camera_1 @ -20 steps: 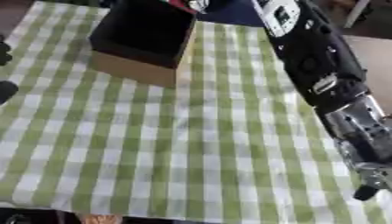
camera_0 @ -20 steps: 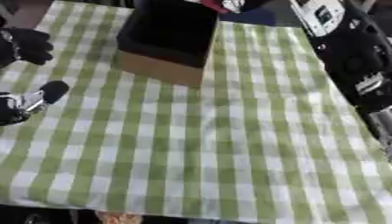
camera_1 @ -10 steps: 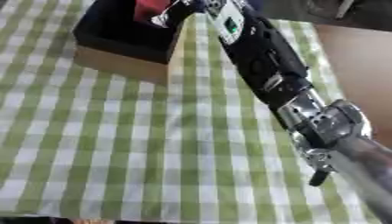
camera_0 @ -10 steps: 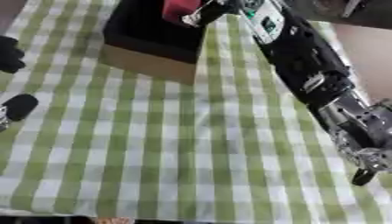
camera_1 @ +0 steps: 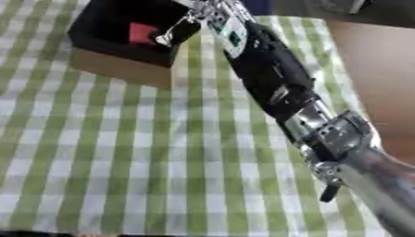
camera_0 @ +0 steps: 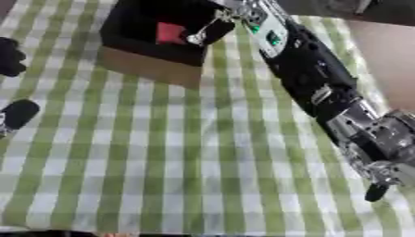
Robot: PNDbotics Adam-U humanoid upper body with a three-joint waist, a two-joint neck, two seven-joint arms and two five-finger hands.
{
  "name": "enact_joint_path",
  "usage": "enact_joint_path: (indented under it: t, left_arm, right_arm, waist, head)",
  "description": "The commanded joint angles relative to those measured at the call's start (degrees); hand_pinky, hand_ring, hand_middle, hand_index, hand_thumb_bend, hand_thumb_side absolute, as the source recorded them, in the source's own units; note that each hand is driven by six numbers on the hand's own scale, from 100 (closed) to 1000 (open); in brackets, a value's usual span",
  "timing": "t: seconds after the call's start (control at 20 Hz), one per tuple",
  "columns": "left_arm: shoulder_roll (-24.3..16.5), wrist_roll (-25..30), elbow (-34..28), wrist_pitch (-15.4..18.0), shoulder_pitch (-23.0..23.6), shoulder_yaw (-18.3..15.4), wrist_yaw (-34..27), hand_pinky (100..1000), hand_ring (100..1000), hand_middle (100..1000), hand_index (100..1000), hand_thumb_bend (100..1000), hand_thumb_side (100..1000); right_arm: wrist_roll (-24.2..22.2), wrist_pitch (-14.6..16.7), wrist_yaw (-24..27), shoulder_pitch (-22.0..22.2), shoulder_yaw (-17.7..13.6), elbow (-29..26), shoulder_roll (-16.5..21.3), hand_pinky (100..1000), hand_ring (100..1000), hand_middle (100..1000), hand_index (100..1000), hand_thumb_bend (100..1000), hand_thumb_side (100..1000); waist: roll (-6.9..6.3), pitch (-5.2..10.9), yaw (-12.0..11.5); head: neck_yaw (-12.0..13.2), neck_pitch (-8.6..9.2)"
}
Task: Pick up objects on the table and place them in the box.
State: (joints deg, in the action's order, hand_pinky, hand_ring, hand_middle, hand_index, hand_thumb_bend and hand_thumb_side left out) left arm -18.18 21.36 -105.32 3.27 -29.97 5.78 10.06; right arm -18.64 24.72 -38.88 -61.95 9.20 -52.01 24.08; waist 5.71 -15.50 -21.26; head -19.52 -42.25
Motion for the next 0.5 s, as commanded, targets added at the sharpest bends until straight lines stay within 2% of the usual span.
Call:
enact_joint_path:
  t: [0.05, 0.25, 0.5]
  left_arm:
    - [-0.5, 0.2, -0.6, 0.0, -0.9, -0.2, -0.2, 689, 665, 651, 795, 587, 465]
    - [-1.1, 0.0, -0.2, -0.1, -0.2, -0.5, 0.0, 689, 665, 651, 795, 586, 466]
    - [-2.3, -1.6, 0.4, -0.4, 1.4, -1.9, 0.7, 689, 671, 657, 795, 589, 462]
  right_arm:
    - [0.9, 0.4, 1.1, -0.9, -0.4, -2.1, 1.4, 820, 797, 858, 923, 358, 187]
    - [3.4, 0.2, 6.2, -0.5, 0.1, -7.0, 2.9, 810, 779, 834, 916, 384, 100]
    - [4.8, -2.0, 17.2, 1.7, 1.4, -17.0, 7.0, 801, 760, 805, 904, 384, 100]
  waist:
    - [-0.65, 1.09, 0.6]
    - [-0.95, 1.48, 2.9]
    - [-1.25, 2.42, 7.9]
  head:
    - [0.4, 0.02]
    - [1.2, -0.31]
    - [5.0, -1.08]
